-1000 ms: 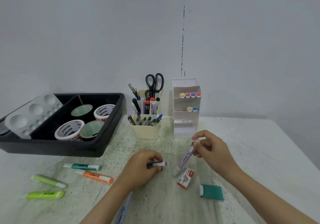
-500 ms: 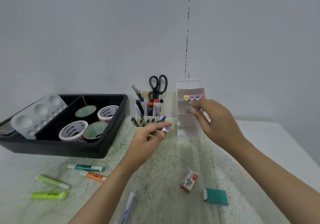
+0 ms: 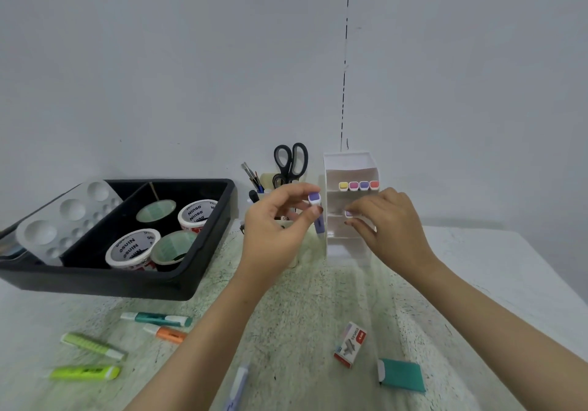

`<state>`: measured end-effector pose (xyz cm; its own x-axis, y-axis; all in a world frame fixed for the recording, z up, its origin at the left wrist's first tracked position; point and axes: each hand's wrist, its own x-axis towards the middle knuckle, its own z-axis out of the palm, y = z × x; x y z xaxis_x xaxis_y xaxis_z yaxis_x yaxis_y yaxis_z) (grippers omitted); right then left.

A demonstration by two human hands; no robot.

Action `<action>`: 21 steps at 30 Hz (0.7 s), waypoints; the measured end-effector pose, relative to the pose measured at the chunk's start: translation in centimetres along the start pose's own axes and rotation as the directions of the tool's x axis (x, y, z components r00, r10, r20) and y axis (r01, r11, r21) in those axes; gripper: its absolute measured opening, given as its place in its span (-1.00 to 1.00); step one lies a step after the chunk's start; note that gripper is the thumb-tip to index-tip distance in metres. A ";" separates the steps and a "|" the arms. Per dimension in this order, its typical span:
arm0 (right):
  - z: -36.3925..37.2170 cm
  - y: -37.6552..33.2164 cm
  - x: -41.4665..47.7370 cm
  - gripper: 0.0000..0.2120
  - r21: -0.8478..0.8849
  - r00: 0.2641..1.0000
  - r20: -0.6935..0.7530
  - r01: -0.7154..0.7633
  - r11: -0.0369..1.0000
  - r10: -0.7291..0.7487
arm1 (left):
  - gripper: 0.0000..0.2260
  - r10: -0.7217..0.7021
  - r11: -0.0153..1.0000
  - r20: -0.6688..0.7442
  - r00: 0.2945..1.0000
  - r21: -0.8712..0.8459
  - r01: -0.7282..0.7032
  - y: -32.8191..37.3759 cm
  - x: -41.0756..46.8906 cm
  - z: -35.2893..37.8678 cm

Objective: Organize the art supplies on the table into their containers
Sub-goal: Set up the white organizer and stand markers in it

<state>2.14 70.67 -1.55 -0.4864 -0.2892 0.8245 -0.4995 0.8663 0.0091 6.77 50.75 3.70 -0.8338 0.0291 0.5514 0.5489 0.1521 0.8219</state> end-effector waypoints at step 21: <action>0.0 0.1 -3.7 -0.61 0.205 0.944 0.106 -0.328 0.922 0.312 | -0.89 0.054 0.808 0.192 0.980 0.569 -0.156 -4.1 1.2 3.7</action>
<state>3.85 71.83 -4.58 -0.6909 -0.0461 0.7215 -0.4483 0.8103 -0.3775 3.29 53.78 0.46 -0.7991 0.2267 0.5569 0.5392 0.6800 0.4969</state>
